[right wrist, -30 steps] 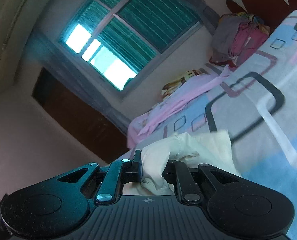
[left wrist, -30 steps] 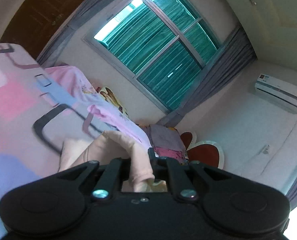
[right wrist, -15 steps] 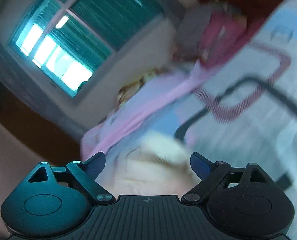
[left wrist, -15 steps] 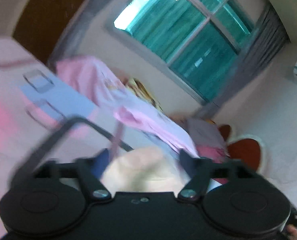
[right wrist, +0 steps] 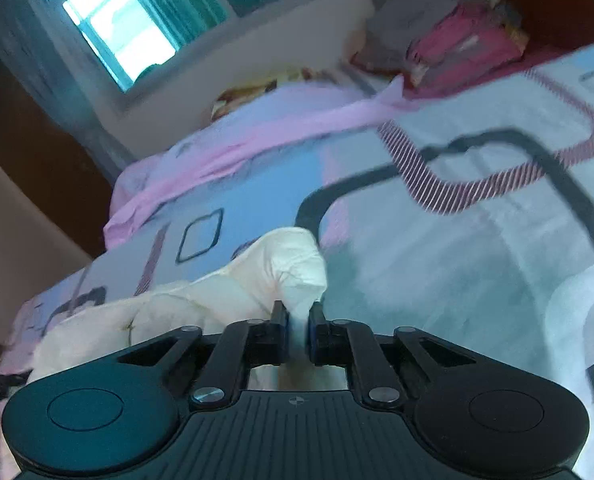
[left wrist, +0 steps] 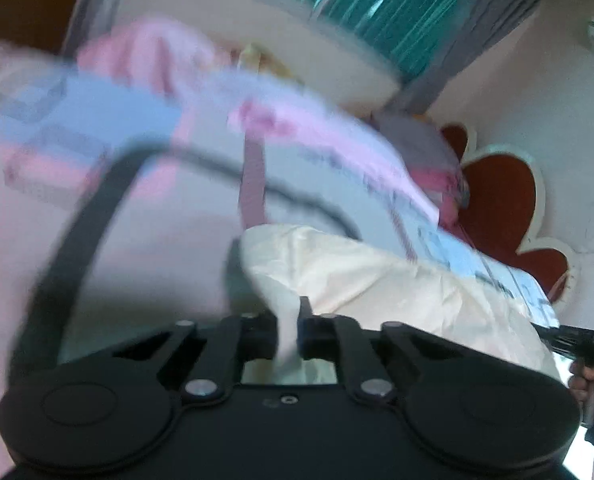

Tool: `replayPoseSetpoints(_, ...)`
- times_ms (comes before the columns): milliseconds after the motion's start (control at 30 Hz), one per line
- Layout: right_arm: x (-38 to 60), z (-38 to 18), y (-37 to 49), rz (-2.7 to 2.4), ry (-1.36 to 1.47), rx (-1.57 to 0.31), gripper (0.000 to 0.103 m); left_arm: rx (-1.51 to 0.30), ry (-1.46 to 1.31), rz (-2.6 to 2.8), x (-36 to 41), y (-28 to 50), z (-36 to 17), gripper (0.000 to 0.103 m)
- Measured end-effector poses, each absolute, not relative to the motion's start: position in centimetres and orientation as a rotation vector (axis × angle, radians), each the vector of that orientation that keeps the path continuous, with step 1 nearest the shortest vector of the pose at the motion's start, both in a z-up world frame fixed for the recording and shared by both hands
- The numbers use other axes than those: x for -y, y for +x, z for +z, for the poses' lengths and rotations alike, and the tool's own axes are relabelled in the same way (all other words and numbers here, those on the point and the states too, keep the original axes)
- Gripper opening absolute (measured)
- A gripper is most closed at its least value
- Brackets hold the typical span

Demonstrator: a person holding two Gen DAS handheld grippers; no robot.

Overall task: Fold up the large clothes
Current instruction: 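Lift the hem and fold it toward the collar with both grippers, then release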

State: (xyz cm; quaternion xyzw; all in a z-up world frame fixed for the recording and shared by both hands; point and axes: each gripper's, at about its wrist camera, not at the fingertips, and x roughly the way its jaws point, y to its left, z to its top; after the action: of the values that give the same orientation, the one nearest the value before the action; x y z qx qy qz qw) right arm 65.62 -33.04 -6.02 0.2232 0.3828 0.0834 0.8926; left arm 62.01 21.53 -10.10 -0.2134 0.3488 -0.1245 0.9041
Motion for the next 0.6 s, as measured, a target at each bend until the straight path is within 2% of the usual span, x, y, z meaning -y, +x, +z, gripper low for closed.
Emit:
replayPoseSetpoints(67,32.9,-6.4,65.7,0.152,0.450,-0.799,0.010,-0.653,-0.445,-0.248,-21.4,61.9,-9.6,0.005)
replayPoseSetpoints(200,32.2,-9.4,66.7,0.121,0.382,-0.906,0.010,-0.755,-0.298,-0.228,-19.2,63.6,-11.4,0.006)
replayPoseSetpoints(333,32.6,-10.3,65.9,0.104,0.401,-0.892,0.010,-0.770,-0.297,-0.205,-18.9,63.3,-12.7,0.008)
replayPoseSetpoints(433,32.6,-9.7,65.9,0.094,0.364,-0.898,0.011,-0.752,-0.281,-0.159,-19.4,62.4,-12.4,0.031)
replayPoseSetpoints(500,32.6,-8.7,65.3,0.031,0.317,-0.870,0.037,-0.720,-0.265,-0.100,-20.1,61.2,-11.5,0.064)
replayPoseSetpoints(533,32.5,-7.8,64.5,0.003,0.278,-0.828,0.069,-0.695,-0.253,-0.077,-20.4,60.5,-10.7,0.067)
replayPoseSetpoints(567,32.4,-7.1,63.6,0.005,0.248,-0.782,0.074,-0.669,-0.238,-0.057,-20.5,59.9,-10.1,0.067)
replayPoseSetpoints(600,32.1,-6.3,62.7,0.020,0.227,-0.753,0.074,-0.647,-0.223,-0.044,-20.5,59.0,-9.3,0.067)
